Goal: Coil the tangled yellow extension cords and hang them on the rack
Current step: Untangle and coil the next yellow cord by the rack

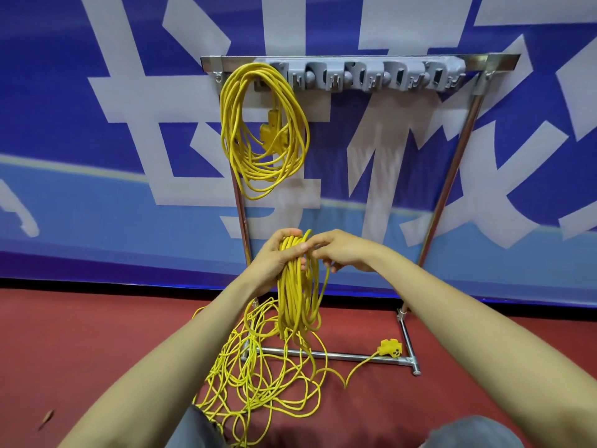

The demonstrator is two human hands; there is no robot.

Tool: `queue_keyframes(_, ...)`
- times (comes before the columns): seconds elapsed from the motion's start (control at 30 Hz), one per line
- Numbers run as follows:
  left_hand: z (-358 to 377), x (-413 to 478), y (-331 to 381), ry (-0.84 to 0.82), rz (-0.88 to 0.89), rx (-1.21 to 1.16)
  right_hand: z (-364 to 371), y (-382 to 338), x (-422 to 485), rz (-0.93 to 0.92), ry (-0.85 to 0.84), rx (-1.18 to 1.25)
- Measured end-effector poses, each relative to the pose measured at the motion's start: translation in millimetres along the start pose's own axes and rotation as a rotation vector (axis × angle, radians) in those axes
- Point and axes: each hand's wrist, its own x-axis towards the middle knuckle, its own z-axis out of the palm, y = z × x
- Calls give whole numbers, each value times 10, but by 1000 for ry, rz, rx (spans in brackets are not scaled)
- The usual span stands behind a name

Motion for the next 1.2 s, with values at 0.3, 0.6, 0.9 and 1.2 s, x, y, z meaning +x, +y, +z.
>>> queue_keyframes(0.3,95,159,112,90,79,48,523,534,-33,-81,135,159)
queue_keyframes(0.6,101,342,262,74,176,68,632,641,0,-286,597,-52)
queue_keyframes(0.9,66,405,693,8,213,-76,441,1175,-3,-206,94,-179)
queue_keyframes(1.2,-66,234,941,-270,146,-74,164,1817,230,255,355,-191)
